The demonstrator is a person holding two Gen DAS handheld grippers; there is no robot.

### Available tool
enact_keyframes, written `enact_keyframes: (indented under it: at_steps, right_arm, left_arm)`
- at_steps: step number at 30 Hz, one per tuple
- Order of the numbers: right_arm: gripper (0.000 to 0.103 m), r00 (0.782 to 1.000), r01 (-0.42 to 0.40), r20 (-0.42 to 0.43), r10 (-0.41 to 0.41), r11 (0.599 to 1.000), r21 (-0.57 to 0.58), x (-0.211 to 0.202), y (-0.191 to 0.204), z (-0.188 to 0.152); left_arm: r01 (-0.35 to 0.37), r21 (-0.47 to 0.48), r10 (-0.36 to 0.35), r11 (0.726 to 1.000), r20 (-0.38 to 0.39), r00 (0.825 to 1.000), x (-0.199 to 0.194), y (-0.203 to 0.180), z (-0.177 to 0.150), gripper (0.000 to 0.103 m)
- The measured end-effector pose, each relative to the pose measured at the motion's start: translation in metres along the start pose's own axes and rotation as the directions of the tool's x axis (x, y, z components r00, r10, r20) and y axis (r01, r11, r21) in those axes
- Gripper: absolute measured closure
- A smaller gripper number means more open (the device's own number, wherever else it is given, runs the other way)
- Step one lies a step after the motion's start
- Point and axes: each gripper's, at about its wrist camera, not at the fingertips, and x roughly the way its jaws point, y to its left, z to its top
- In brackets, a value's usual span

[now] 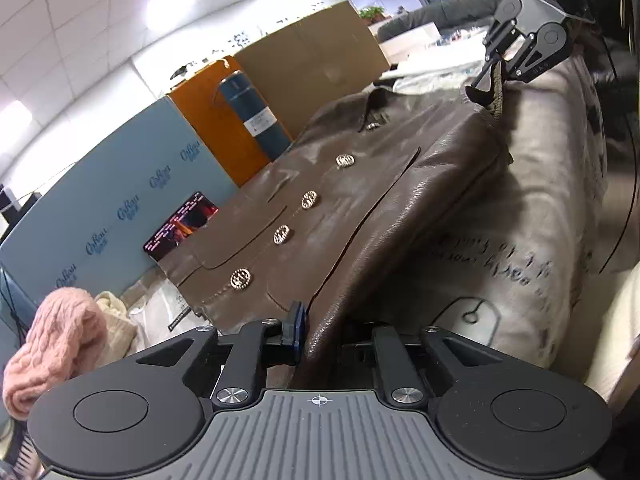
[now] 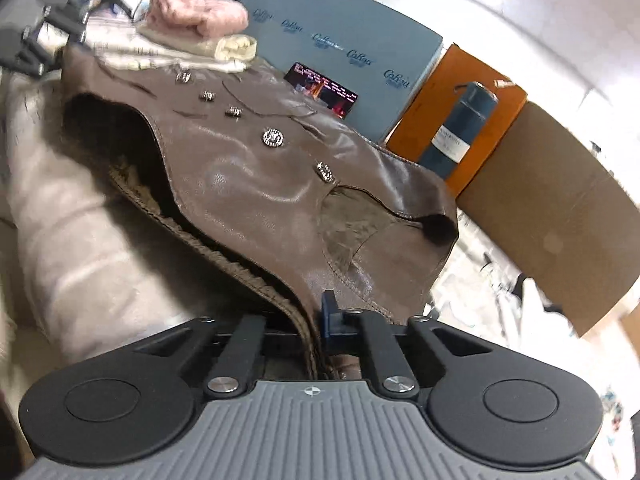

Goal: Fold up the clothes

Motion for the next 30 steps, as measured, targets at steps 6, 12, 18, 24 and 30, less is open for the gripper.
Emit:
enact_keyframes:
  at_steps: [6,12,18,24,30]
  right_arm:
    - [0.097,0.991,0.006,0.132,-0.019,0.995,0.095,-0.009,-0.029,0.018]
    - [0.098,0.964,0.002,0.261,-0.045,0.987,0.163,0.003,-0.072,0.045]
    - [0.098,0.960,-0.054,0.278,-0.009,0.974,0.219,0.042,-0.117,0.070]
    - [0.098,0.970,-0.102,0.239,0.039,0.962,0.254,0.089,-0.144,0.078]
    - [0.098,0.971,-0.157,0.224,0.080,0.923,0.351,0.134,-0.167,0.069]
  left_arm:
    - [-0.074,-0.098,0.087,0.992,0.133,0.987,-0.006,0.029,0.015,0.089]
    - [-0.107,-0.267,0.173,0.958,0.237,0.956,0.014,0.081,0.035,0.088]
    - [-0.040,-0.397,0.139,0.917,0.223,0.965,0.062,0.136,0.047,0.089]
    - [0.039,-0.476,0.048,0.879,0.168,0.985,0.111,0.171,0.037,0.088]
    - [0.091,-0.609,-0.031,0.788,0.109,0.994,0.171,0.200,0.023,0.084]
